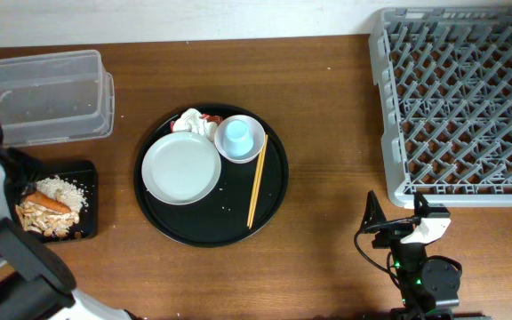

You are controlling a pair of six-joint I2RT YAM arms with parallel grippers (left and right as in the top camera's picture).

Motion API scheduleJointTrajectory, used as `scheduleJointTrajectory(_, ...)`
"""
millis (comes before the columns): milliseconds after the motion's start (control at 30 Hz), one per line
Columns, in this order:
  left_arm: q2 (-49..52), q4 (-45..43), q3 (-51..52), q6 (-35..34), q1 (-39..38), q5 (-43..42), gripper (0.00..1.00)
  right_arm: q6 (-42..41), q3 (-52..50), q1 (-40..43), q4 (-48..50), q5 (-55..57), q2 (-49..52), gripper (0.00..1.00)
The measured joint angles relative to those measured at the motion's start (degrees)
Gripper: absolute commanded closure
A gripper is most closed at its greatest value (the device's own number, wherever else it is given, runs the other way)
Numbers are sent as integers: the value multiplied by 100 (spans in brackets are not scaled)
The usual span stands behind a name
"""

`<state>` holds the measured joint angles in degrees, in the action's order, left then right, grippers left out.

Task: Sort waste into correct bins and load items into the dishwasher rack
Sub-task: 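Carry the brown lump left and drop it onto the black tray, then move the left gripper back over the round tray toward the tissue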

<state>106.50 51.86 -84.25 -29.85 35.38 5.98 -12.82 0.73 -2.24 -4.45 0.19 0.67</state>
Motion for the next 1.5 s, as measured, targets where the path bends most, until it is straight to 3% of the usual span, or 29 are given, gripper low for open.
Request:
scheduleJointTrajectory(233, 365, 109, 2, -7, 564, -205, 77, -2, 0, 0, 0, 2, 0, 2)
scheduleJointTrajectory(533, 892, 216, 2, -96, 557, -450, 77, 0, 0, 0, 0, 2, 0, 2)
scheduleJointTrajectory(567, 964, 236, 2, -107, 557, -457, 69, -2, 0, 0, -2, 2, 2, 2)
scheduleJointTrajectory(600, 1056, 254, 2, -109, 557, -455, 43, -2, 0, 0, 0, 2, 2, 2)
scheduleJointTrajectory(633, 1078, 256, 2, -131, 557, -455, 23, 0, 0, 0, 0, 2, 0, 2)
scheduleJointTrajectory(700, 1084, 260, 2, -129, 557, -452, 14, 2, 0, 0, 0, 2, 0, 2)
scheduleJointTrajectory(1200, 1034, 588, -229, -129, 557, -739, 21, 0, 0, 0, 0, 2, 2, 2)
scheduleJointTrajectory(1333, 586, 616, -282, -131, 557, -1360, 21, -2, 0, 0, 0, 2, 0, 2)
scheduleJointTrajectory(1500, -221, 684, -334, -105, 446, -2743, 21, -4, 0, 0, 0, 2, 0, 2)
